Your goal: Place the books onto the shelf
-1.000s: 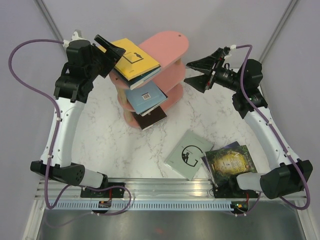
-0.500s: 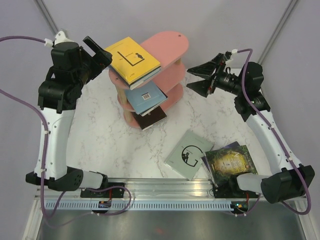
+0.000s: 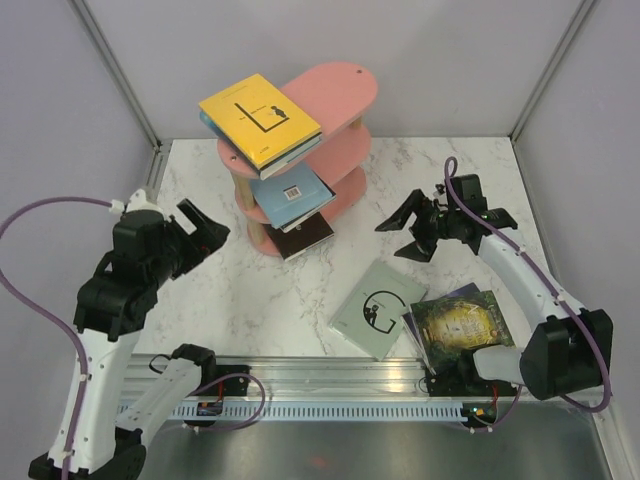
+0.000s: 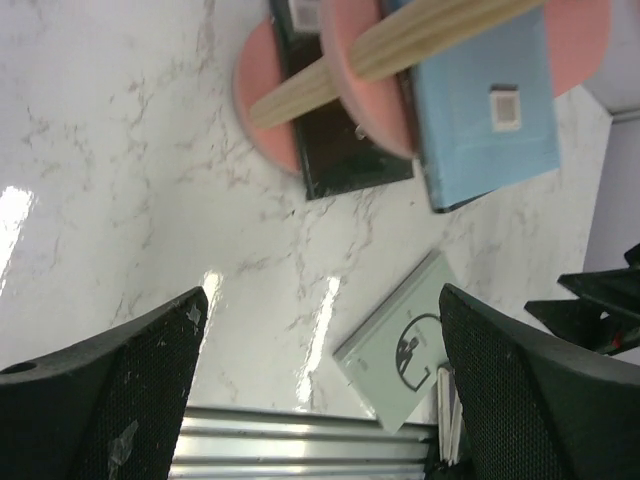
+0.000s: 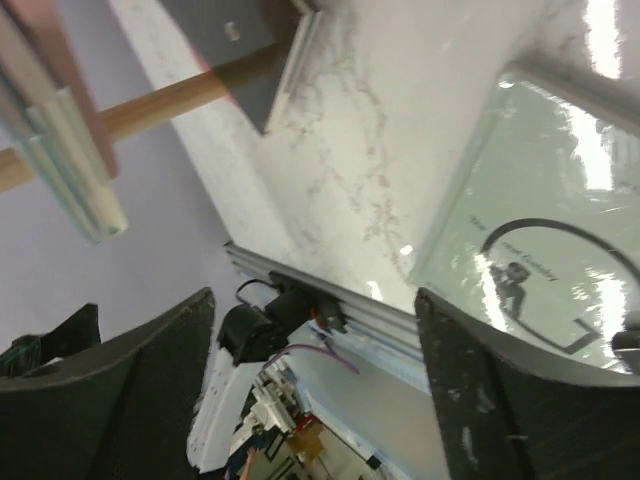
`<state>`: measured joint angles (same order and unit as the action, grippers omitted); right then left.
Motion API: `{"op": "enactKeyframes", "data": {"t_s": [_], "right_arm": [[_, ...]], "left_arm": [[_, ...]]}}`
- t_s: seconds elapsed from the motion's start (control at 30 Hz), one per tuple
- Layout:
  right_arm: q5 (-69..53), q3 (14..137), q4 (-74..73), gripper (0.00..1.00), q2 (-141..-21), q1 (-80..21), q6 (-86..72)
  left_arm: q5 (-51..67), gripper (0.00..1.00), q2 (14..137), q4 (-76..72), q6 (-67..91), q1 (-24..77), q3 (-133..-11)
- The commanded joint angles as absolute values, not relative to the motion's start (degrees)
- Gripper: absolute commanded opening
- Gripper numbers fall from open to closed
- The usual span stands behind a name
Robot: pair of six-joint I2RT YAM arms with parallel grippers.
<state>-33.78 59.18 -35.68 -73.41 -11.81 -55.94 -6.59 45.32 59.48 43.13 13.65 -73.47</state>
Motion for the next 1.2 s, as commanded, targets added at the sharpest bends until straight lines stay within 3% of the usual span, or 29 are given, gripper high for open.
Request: {"op": "enactKeyframes", "data": {"t_s": [0.0,0.03,0.2,0.3,0.7,0.97,1.03,1.17], "right_arm": [[-26.83,57.92,-37.18,0.79,-75.32,-11.6,-51.59],[-25.68,57.83,-36.05,0.76,-76.71,-11.6,-51.16],[-17.07,57.48,-34.55,0.36,-84.0,-11.69,-47.64],[-14.51,57.48,-32.7,0.2,-88.92,-11.69,-45.53],[-10.99,54.67,-27.6,0.15,-100.89,-13.7,-43.06],[-16.07,49.22,-22.51,0.14,-97.83,-31.53,-52.81],[-20.99,47.21,-15.15,0.13,-96.34,-37.16,-58.24],[-21.98,49.3,-11.24,0.15,-89.67,-39.29,-57.14]], "left_arm": [[-0.26,0.97,42.02,59.94,47.28,13.89,-65.76],[2.61,0.97,40.18,59.59,47.55,13.89,-62.09],[6.06,0.97,36.04,59.06,49.04,13.89,-54.33],[6.77,0.97,33.84,58.89,48.96,13.8,-51.51],[10.9,0.97,30.15,57.57,50.18,13.89,-43.77],[16.69,0.98,29.53,52.39,51.06,13.89,-34.83],[18.1,0.98,28.75,50.9,51.5,13.97,-33.23],[22.14,0.98,28.83,47.39,51.68,14.15,-29.89]]}}
